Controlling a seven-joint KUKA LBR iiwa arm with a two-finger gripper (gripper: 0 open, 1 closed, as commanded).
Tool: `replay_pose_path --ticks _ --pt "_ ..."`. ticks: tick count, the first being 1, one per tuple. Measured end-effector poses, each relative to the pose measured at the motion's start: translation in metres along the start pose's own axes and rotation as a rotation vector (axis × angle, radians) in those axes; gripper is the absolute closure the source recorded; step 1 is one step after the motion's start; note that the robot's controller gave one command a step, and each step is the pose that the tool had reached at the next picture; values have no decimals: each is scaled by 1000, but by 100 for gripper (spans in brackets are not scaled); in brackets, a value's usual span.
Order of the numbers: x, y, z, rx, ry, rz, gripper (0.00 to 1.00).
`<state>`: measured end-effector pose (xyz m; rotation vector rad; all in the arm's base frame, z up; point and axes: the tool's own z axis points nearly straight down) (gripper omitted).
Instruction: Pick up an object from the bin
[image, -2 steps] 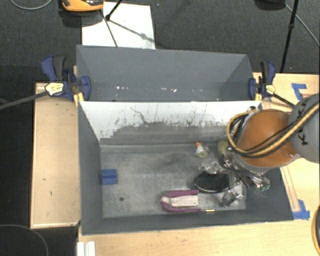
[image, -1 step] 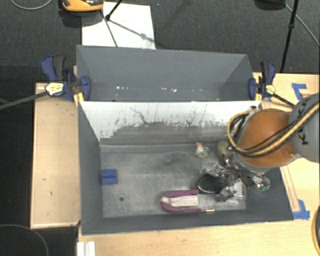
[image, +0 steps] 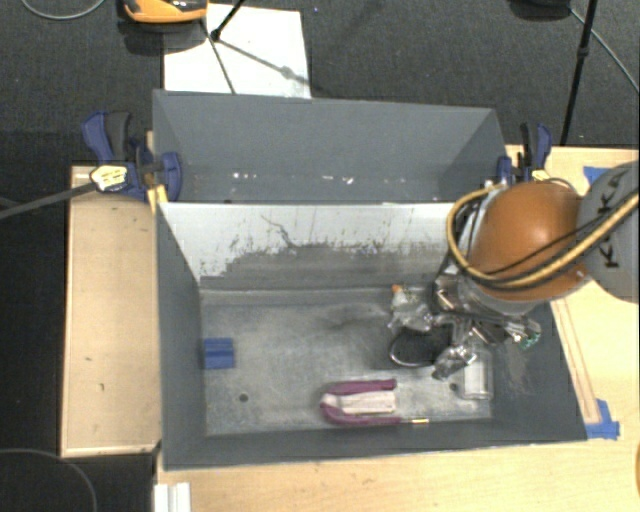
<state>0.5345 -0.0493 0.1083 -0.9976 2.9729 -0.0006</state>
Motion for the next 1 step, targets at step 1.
replay_pose_path --ticks 1 --pt "-13 -4 -140 5 -3 28 100"
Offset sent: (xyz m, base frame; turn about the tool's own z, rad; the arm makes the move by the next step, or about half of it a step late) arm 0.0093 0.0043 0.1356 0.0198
